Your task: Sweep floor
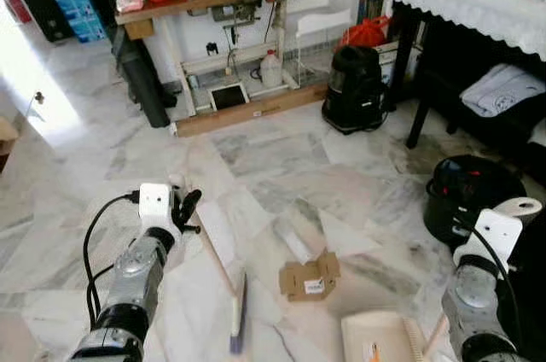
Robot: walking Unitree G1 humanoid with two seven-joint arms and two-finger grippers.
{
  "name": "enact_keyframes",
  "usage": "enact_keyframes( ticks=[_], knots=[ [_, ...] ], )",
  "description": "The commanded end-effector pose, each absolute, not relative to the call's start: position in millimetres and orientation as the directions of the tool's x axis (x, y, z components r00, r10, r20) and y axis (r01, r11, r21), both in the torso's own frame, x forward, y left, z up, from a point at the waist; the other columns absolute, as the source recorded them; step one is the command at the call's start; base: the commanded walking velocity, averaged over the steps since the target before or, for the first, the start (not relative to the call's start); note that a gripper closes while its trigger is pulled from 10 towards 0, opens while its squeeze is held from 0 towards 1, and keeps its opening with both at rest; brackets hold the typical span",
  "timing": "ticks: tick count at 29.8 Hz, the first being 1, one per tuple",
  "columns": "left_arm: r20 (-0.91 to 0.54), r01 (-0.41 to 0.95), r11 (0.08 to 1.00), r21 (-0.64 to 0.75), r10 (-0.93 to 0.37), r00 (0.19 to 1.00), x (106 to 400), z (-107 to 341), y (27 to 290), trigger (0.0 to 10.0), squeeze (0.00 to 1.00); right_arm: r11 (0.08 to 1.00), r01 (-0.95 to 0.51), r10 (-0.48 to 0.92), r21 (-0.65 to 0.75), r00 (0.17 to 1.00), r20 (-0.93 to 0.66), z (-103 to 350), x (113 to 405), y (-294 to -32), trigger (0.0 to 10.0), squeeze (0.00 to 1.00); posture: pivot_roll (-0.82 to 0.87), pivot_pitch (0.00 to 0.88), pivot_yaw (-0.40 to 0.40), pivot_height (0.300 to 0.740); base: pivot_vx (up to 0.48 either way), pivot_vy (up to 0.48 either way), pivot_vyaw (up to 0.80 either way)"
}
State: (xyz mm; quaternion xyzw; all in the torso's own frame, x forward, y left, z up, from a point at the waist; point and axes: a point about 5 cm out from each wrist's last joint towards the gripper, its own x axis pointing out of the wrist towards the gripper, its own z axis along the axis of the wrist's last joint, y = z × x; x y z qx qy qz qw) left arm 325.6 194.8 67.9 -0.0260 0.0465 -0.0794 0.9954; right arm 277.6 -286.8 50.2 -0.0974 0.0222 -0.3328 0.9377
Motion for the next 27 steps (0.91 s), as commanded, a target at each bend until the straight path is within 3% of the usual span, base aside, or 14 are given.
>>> enact_keyframes(
  ticks=[1,12,19,27],
  knots=[
    [-0.064,0.149,0.987,-0.058,-0.153,0.986,329.4,74.8,198.4,10.0,0.00,0.762,0.619,-0.624,-0.188,0.780,0.037,54.3,281.2,-285.8,10.0,0.00,-0.04,0.000,0.093,0.740,0.000,0.000,0.00],
    [-0.066,0.135,0.989,-0.061,-0.139,0.988,330.9,75.9,200.2,10.0,0.00,0.768,0.614,-0.619,-0.181,0.785,0.033,55.1,284.0,-283.3,10.0,0.00,-0.04,0.000,0.090,0.740,0.000,0.000,0.00],
    [-0.066,0.136,0.989,-0.063,-0.140,0.988,331.5,76.1,199.5,10.0,0.00,0.766,0.617,-0.622,-0.182,0.782,0.035,55.7,283.7,-284.3,10.0,0.00,-0.04,0.000,0.092,0.740,0.000,0.272,0.00],
    [-0.059,0.152,0.987,-0.059,-0.155,0.986,330.9,76.0,196.5,10.0,0.00,0.767,0.616,-0.621,-0.182,0.783,0.032,55.1,283.1,-284.9,10.0,0.00,-0.04,0.000,0.093,0.740,0.000,0.000,0.00]
  ],
)
